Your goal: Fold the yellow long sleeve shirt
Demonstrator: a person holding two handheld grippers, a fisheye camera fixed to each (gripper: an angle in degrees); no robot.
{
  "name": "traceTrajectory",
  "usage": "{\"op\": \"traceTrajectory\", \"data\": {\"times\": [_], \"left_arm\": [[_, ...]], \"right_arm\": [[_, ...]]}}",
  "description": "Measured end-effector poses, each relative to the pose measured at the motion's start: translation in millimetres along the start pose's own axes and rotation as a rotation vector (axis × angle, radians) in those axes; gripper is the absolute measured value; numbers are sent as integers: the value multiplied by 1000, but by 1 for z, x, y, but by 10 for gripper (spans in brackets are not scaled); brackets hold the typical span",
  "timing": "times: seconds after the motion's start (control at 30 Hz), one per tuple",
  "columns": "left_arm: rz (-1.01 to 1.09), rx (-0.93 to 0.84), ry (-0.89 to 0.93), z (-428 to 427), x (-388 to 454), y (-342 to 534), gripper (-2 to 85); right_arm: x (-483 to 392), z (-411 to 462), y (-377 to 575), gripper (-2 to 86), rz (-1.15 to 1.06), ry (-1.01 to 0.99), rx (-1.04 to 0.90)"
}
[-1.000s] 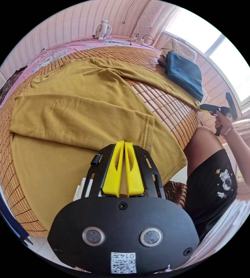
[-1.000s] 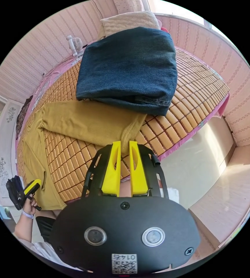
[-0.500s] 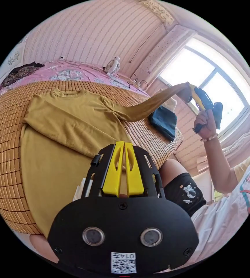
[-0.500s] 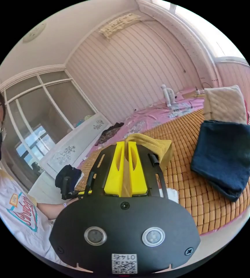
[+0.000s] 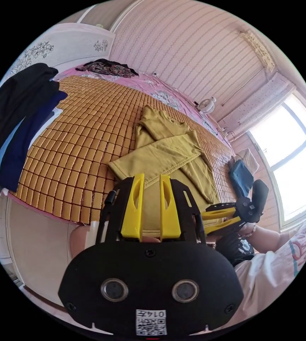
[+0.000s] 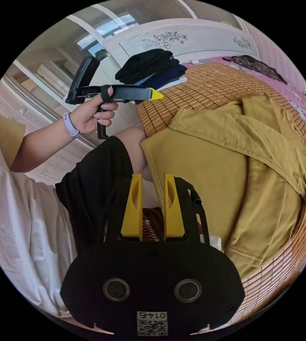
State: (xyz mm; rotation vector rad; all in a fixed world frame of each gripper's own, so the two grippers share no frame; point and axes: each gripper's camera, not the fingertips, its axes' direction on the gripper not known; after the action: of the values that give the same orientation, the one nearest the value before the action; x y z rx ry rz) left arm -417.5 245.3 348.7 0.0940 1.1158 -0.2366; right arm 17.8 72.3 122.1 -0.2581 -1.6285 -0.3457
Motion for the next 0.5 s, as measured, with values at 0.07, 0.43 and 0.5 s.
{"op": "traceTrajectory", "data": {"times": [0.07, 0.43, 0.5], "left_arm": [[11, -2, 25, 11, 8, -12, 73], [407, -361, -329, 91, 104, -17, 94], [441, -340, -397, 94, 119, -14, 80]], "right_arm": [[21, -6, 8, 89, 50, 16, -3], [195, -74, -10, 91, 307, 303, 61], [258, -97, -34, 94, 376, 405, 91]]}}
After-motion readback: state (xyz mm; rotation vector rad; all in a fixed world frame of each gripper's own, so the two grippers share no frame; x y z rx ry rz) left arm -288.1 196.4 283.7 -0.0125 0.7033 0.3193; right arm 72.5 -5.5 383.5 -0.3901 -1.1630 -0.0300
